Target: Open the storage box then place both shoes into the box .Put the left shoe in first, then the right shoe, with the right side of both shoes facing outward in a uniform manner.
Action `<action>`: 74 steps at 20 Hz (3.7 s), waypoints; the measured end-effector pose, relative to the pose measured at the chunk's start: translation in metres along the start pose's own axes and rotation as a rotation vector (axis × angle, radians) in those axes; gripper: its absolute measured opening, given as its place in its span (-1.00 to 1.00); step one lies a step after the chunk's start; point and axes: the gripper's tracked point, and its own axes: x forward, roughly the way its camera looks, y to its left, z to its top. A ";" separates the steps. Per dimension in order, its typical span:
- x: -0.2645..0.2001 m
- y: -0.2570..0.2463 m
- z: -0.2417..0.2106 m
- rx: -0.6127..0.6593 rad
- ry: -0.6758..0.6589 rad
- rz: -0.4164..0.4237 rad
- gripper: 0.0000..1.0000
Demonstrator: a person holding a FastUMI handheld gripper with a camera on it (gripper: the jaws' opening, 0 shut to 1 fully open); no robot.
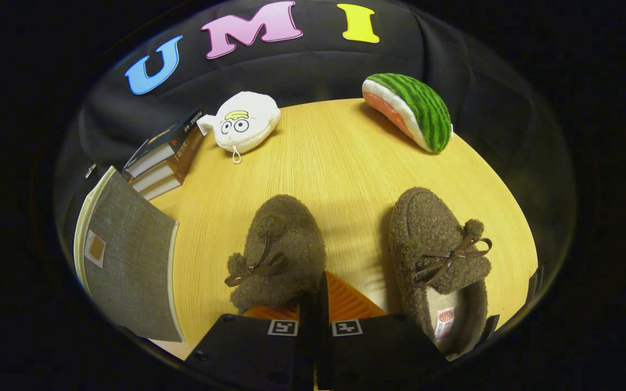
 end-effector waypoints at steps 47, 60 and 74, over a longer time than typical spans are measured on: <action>-0.083 0.359 -0.014 -0.064 0.089 0.187 -0.44; -0.136 0.260 0.028 -0.066 -0.021 0.107 0.97; -0.118 -0.045 0.065 -0.026 -0.080 -0.171 0.97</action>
